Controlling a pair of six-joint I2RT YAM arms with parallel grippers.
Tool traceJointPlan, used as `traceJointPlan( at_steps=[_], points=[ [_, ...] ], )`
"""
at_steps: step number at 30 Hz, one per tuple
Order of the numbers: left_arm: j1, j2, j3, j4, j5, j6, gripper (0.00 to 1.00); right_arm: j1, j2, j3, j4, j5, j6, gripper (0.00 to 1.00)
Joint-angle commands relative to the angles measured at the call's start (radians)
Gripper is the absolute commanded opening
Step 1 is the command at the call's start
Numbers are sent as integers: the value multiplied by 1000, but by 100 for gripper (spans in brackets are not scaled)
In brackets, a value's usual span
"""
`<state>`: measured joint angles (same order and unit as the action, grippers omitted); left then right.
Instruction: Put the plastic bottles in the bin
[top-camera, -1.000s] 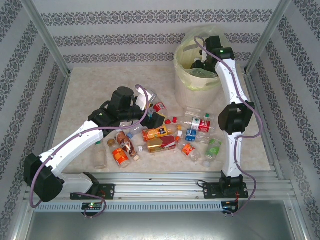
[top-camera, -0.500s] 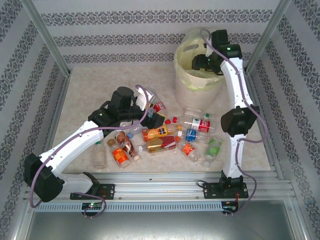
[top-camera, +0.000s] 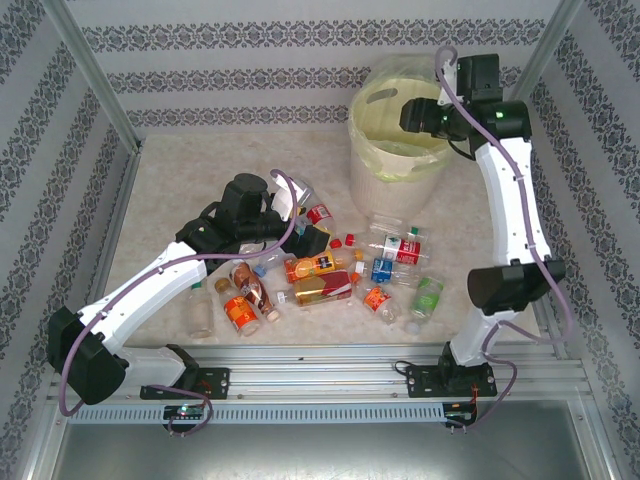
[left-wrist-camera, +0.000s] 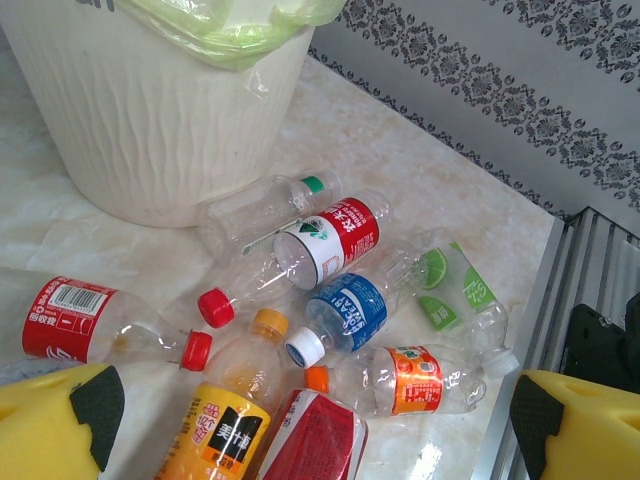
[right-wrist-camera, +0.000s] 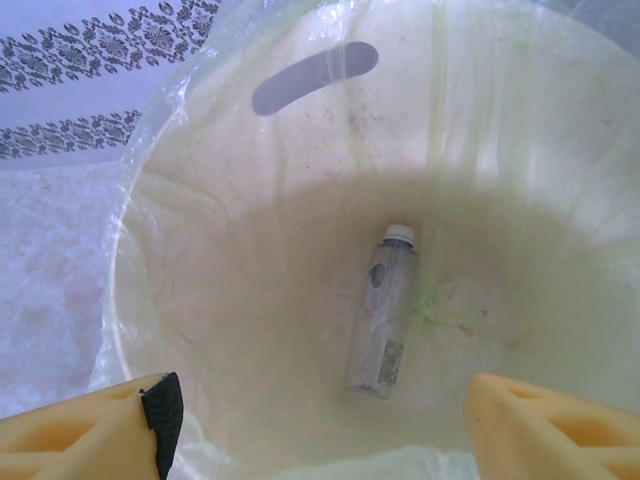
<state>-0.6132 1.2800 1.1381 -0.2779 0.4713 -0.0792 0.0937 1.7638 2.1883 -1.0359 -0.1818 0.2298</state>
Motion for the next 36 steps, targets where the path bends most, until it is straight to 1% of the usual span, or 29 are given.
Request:
traceJointPlan(
  at_steps=[1,5,9,14,20,26,29,34,36],
  points=[
    [8,-21,-6,34,29,-2,100,-2,-108,-123,93,-2,27,77],
    [9,-21,-6,33,38,-2,100,1,-263,-327,169,22,70,83],
    [9,-26,-5,31,40,2,100,7,-430,-563,227,65,130,87],
    [9,-24,-4,26,50,7,100,15,-609,-841,240,117,206,87],
    [9,-23,-2,26,62,4,100,20,-754,-1094,194,182,277,87],
    [9,-27,-3,36,88,-12,100,36,-836,-1300,154,209,342,87],
    [9,-25,-3,28,87,-4,100,47,-856,-1378,144,217,372,85],
    [8,-21,-6,26,90,1,100,78,-859,-1473,141,222,403,83],
    [8,-17,-6,24,93,-2,100,105,-846,-1481,147,237,419,83]
  ],
)
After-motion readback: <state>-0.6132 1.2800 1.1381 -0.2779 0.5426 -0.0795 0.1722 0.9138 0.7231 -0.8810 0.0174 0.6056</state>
